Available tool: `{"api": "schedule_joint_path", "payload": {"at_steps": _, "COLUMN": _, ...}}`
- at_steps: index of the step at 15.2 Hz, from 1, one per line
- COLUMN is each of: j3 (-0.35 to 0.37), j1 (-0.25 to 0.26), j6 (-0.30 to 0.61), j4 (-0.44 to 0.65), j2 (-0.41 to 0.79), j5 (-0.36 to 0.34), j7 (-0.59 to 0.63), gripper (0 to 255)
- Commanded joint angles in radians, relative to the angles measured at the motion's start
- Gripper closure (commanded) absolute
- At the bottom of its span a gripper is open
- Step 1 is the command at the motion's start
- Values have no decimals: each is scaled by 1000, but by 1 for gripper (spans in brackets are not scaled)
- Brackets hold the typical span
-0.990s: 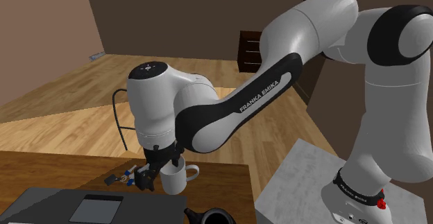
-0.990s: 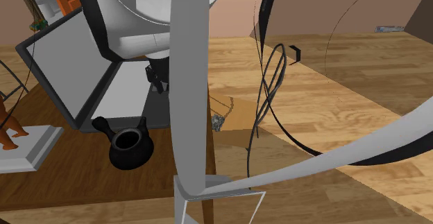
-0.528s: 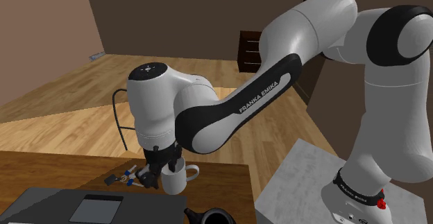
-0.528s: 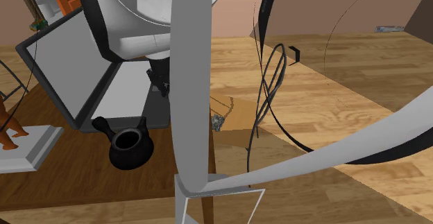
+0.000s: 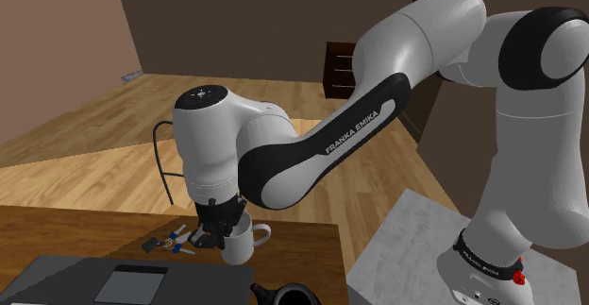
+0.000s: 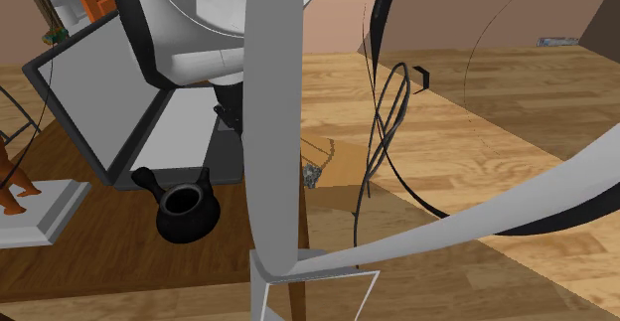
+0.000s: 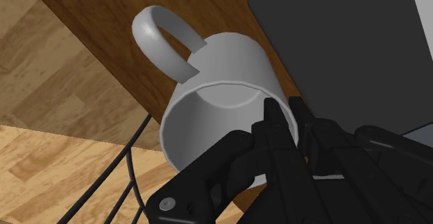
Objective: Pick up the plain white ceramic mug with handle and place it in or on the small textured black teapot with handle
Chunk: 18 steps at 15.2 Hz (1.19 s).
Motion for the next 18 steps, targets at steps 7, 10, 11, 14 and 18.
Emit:
{"api": "schedule_joint_path", "payload": {"at_steps": 7, "j3": 14, "j1": -8, "j6": -64, "j4": 36, "j2": -35, "j5": 29, "j7": -21, "gripper": 255}}
{"api": "schedule_joint_path", "payload": {"at_steps": 10, "j3": 20, "j1": -11, "j6": -98, "j4": 58, "j2": -50, "j5": 41, "j7": -30, "gripper": 255}}
{"api": "schedule_joint_path", "payload": {"at_steps": 11, "j3": 22, "j1": -12, "j6": -109, "j4": 65, "j2": -54, "j5": 45, "j7": -33, "gripper": 255}}
{"api": "schedule_joint_path", "payload": {"at_steps": 14, "j3": 26, "j1": -14, "j6": -143, "j4": 90, "j2": -67, "j5": 56, "j7": -42, "gripper": 255}}
{"api": "schedule_joint_path", "payload": {"at_steps": 18, "j3": 32, "j1": -15, "j6": -191, "j4": 126, "j2": -81, "j5": 68, "j7": -52, "gripper": 255}}
